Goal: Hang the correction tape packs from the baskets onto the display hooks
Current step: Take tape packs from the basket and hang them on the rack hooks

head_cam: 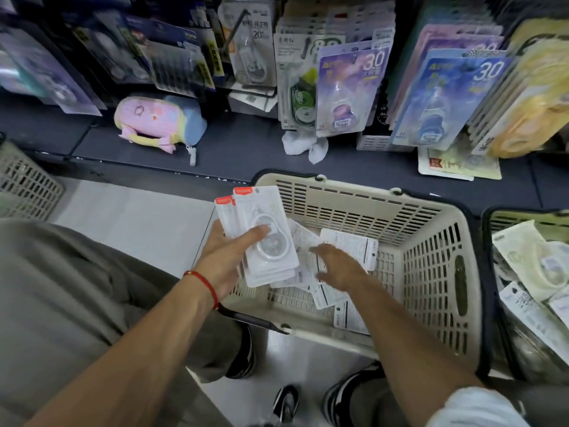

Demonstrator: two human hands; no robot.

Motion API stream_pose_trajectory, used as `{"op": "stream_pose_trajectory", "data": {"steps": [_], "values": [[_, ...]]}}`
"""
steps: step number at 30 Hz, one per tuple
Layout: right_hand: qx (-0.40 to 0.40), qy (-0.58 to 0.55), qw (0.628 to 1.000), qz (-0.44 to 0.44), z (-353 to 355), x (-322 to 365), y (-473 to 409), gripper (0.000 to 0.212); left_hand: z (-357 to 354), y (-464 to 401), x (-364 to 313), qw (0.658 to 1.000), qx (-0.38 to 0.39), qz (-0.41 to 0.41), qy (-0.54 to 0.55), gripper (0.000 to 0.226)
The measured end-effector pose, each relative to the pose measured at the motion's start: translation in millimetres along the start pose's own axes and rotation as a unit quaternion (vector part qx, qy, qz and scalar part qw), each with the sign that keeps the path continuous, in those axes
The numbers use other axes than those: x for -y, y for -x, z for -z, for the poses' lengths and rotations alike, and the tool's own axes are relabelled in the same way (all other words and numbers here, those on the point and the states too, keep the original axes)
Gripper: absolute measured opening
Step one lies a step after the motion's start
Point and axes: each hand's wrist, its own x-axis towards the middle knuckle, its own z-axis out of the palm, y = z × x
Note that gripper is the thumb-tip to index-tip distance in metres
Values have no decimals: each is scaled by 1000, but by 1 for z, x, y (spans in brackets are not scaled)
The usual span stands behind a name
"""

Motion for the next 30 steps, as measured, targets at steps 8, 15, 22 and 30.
{"op": "stream_pose_trajectory", "data": {"steps": [8,15,22,30], "values": [[-24,170,982,81,-19,-9,-5,72,11,2,-2,1000,-5,-6,-7,75],[-218,-289,932,-2,91,-11,50,16,-7,2,-16,998,19,-54,-24,80],[-245,-365,888,131,246,15,154,18,-49,8,-47,984,141,-94,-57,79],[-392,-256,877,107,293,67,170,15,-115,35,-115,938,327,-98,-54,60]]}}
